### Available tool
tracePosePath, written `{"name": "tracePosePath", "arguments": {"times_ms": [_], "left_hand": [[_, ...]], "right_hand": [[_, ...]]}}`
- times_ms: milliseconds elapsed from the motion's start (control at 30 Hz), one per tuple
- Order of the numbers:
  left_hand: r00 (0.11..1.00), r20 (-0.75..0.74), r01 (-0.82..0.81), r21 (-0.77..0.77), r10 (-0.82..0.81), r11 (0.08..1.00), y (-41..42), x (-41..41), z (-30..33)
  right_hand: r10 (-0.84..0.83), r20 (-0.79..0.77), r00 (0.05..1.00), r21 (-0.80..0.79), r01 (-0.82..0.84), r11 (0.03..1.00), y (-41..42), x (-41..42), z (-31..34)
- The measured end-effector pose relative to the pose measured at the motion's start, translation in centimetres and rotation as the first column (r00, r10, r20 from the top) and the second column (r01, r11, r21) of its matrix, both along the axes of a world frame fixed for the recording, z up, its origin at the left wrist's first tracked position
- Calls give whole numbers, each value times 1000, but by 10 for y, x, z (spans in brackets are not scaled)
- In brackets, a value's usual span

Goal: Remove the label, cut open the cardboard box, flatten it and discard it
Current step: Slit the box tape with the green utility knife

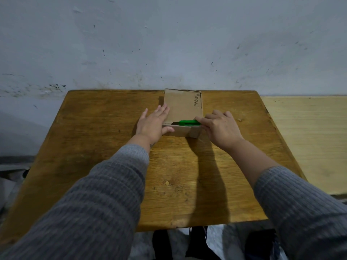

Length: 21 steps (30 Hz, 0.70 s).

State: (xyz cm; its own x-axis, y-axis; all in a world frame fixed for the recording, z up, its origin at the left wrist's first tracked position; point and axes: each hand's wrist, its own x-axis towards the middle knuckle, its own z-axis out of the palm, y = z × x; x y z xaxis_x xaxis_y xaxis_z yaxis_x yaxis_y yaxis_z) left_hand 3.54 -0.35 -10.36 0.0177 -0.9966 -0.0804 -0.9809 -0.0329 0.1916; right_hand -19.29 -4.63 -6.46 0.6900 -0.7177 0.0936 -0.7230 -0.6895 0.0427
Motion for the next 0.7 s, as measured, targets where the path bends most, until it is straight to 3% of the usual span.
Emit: {"name": "tracePosePath", "arguments": {"times_ms": [233,367,467,700], "left_hand": [[998,55,18,12,-18,1000,-3,-8,9],[994,-108,-4,35,8,999,-3,-9,10],[967,-243,-76,14,77,997,-5,-5,7],[964,-250,-105,-30,94,994,-6,-3,0]], "right_hand": [[60,54,997,-76,-56,995,-8,-6,7],[34,171,985,-26,-30,999,-19,-6,12],[62,149,987,12,-65,998,-26,-3,9],[129,162,978,41,-137,990,-21,13,-3]]}}
